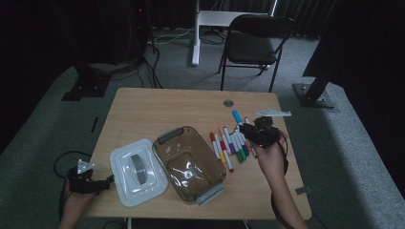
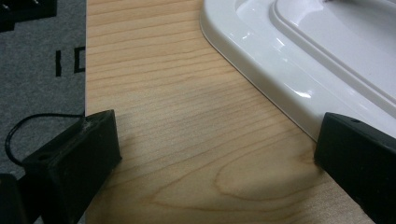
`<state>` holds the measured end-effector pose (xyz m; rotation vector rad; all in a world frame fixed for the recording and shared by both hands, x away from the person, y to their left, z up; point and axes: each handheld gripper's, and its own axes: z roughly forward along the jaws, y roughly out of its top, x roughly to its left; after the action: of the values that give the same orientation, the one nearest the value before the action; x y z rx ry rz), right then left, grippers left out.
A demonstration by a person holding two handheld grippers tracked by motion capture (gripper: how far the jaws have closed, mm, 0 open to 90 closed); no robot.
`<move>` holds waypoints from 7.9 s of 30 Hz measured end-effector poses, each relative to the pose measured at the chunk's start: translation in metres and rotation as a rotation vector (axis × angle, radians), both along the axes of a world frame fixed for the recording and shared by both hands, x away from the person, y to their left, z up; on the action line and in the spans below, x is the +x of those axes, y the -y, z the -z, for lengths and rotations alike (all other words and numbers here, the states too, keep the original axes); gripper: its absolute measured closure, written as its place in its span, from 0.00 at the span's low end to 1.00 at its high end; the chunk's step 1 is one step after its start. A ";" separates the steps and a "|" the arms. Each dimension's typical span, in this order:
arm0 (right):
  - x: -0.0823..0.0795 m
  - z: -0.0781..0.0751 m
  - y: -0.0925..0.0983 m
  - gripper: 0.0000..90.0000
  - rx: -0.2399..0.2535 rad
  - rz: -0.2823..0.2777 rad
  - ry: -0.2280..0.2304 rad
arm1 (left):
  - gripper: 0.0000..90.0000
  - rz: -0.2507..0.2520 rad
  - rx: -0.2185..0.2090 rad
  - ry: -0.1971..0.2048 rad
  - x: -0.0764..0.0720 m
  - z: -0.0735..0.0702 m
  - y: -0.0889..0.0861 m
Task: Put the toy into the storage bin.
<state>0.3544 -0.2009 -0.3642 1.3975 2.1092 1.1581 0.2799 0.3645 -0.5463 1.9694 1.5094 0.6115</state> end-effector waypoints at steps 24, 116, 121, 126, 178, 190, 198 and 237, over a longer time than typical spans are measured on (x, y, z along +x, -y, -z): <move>-0.022 0.007 -0.130 0.85 0.017 -0.317 -0.092 | 0.01 -0.001 -0.002 -0.002 0.000 0.000 0.000; -0.018 0.041 -0.157 0.63 -0.190 -0.576 -0.347 | 0.01 0.000 0.000 -0.001 0.000 0.000 0.000; -0.019 0.031 -0.141 0.63 -0.161 -0.551 -0.293 | 0.01 0.000 0.000 -0.001 0.000 0.000 0.000; -0.015 0.023 -0.127 0.62 -0.125 -0.511 -0.255 | 0.01 0.000 0.001 -0.001 0.000 0.000 0.000; 0.112 0.108 0.058 0.67 -0.188 0.102 -0.265 | 0.01 -0.002 0.000 -0.001 0.000 0.000 0.000; 0.136 0.134 0.058 0.71 -0.217 0.160 -0.329 | 0.01 -0.001 0.000 -0.001 0.000 0.000 0.000; 0.140 0.142 0.059 0.72 -0.206 0.171 -0.365 | 0.01 -0.001 0.000 -0.001 0.000 0.000 0.000; 0.093 0.083 0.055 0.83 -0.138 0.146 -0.290 | 0.01 -0.001 0.000 0.000 0.000 0.000 0.000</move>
<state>0.4477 -0.2559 -0.4473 1.7051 2.1835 0.7763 0.2795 0.3643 -0.5462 1.9687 1.5111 0.6117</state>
